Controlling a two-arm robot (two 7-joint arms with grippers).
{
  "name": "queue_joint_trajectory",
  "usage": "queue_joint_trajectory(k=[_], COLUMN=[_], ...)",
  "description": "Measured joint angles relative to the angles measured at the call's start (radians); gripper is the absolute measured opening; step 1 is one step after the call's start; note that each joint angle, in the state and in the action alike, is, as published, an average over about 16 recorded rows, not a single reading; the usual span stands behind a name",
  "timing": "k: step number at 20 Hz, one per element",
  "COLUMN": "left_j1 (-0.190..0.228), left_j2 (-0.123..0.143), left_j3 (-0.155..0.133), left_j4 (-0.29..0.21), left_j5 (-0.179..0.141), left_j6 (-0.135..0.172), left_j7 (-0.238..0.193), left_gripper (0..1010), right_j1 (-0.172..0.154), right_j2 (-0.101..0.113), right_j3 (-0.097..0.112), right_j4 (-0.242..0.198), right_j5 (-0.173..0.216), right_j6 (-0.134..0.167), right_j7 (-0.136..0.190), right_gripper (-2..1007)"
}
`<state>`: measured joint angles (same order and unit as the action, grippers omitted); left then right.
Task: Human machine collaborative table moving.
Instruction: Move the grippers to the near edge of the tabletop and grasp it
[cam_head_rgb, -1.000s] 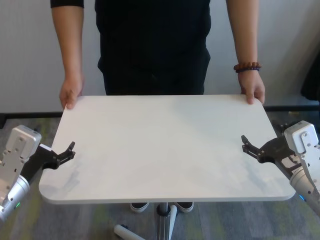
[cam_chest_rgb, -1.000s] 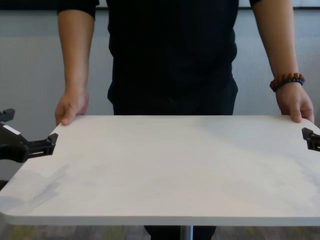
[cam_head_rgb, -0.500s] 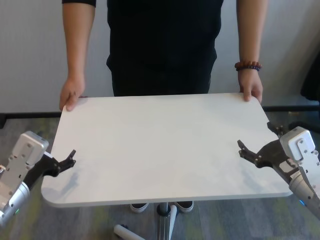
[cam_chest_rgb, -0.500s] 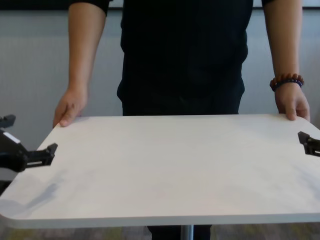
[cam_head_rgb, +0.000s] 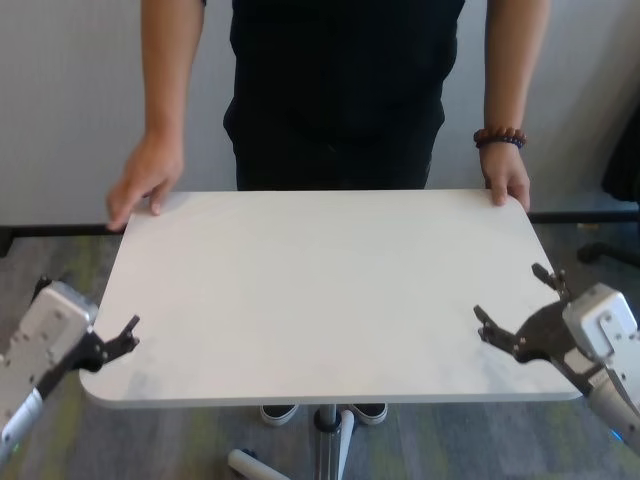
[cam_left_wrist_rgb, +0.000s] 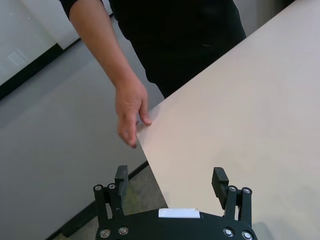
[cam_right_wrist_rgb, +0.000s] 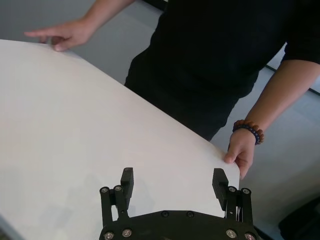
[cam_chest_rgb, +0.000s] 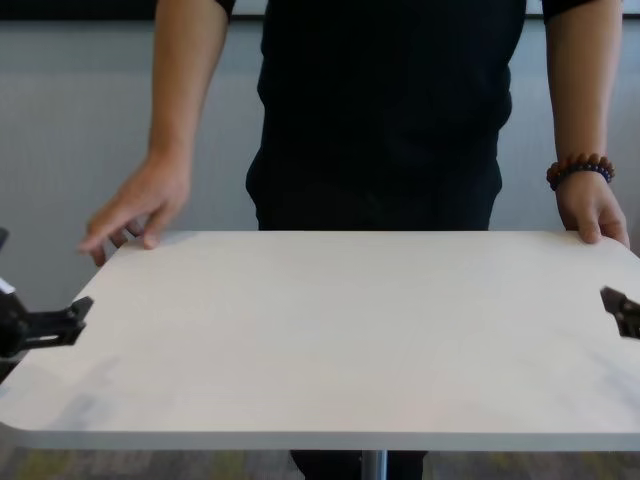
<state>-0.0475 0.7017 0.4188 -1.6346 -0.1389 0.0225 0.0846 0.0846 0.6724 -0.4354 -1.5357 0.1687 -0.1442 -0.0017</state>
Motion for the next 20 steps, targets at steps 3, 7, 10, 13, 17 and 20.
queue_joint_trajectory(k=[3,7,10,13,17,20], left_j1=[0.056,0.133,0.192,0.243,0.286,0.303], left_j2=[0.029,0.068,0.097,0.121,0.146,0.158], left_j3=[-0.014,-0.032,-0.049,-0.064,-0.071,-0.067], left_j4=[-0.067,-0.146,-0.197,-0.235,-0.266,-0.278], left_j5=[0.024,0.059,0.083,0.111,0.159,0.199], left_j6=[0.023,0.047,0.059,0.072,0.094,0.110], left_j7=[0.024,0.055,0.080,0.102,0.119,0.123], left_gripper=[985,985,985,985,985,985], right_j1=[-0.043,-0.103,-0.146,-0.183,-0.221,-0.243], right_j2=[0.022,0.055,0.083,0.110,0.145,0.168], right_j3=[0.010,0.024,0.032,0.037,0.039,0.038], right_j4=[-0.043,-0.101,-0.143,-0.180,-0.216,-0.235], right_j5=[-0.012,-0.031,-0.052,-0.075,-0.110,-0.137], right_j6=[-0.008,-0.018,-0.020,-0.017,-0.007,0.002], right_j7=[-0.003,-0.007,-0.009,-0.006,0.005,0.015], right_gripper=[1005,1005,1005,1005,1005,1005])
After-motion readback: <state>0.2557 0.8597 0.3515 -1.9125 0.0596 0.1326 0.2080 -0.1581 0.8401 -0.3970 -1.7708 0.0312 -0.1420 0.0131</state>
